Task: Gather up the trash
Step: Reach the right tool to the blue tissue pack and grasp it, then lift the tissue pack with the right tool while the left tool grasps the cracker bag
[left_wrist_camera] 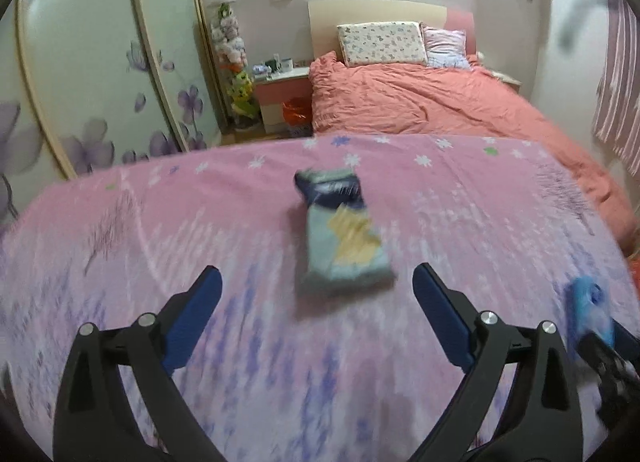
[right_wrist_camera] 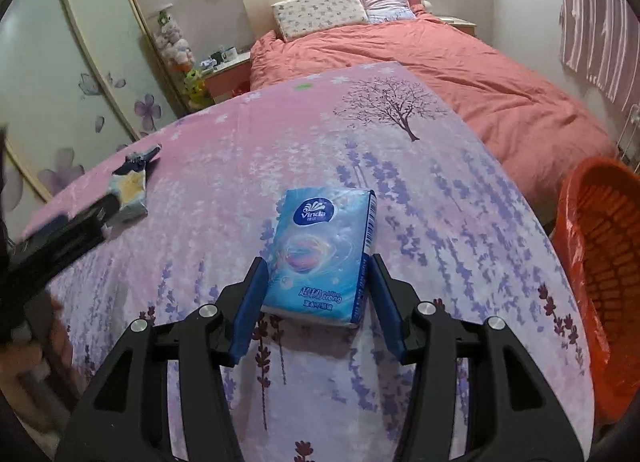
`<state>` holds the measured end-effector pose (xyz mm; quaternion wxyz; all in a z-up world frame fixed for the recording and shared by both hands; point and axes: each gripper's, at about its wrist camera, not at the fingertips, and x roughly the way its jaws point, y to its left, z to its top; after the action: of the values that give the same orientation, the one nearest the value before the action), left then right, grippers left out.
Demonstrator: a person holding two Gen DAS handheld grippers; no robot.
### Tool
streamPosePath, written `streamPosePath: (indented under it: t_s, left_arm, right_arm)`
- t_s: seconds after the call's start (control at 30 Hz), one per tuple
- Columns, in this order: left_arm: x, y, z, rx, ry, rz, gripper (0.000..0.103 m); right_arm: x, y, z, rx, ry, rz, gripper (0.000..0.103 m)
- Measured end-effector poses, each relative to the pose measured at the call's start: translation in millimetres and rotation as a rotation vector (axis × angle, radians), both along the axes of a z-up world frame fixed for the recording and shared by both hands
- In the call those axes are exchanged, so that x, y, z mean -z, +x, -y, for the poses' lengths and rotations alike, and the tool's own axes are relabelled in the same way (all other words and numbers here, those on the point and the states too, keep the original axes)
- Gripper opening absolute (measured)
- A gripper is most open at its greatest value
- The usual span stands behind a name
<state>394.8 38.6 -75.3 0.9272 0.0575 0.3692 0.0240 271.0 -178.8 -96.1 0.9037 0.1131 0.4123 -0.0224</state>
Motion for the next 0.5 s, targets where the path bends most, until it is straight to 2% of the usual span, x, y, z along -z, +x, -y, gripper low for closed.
streamPosePath:
  t_s: [0.07, 0.17, 0.27, 0.4, 0.5]
  left_arm:
    - [3.4, 16.5, 9.2, -0.009, 0.043, -0.008, 0.094]
    - [9.5, 35.8, 14.8, -0.018, 0.057, -0.041, 0.094]
    - [13.2, 49.3, 12.6, -0.035, 0.041, -0.071, 0.094]
    - [12.3, 57.0, 8.0, -0.057, 0.022, -0.065, 0.094]
    - [15.1, 62.9, 7.3, -0.057, 0.023, -0.087, 0.090]
  right_arm:
    - [-0.1, 2.5, -6.0, -0.002, -0.035, -0.008, 0.053]
    - [1.4, 7.5, -8.6, -0.004, -0.043, -0.011, 0.053]
    - [2.1, 8.4, -8.8, -0.005, -0.049, -0.013, 0.054]
    - [3.4, 7.2, -7.1, -0.008, -0.062, -0.017, 0.055]
    - [3.7, 7.7, -7.8, -0.011, -0.071, -0.019, 0.056]
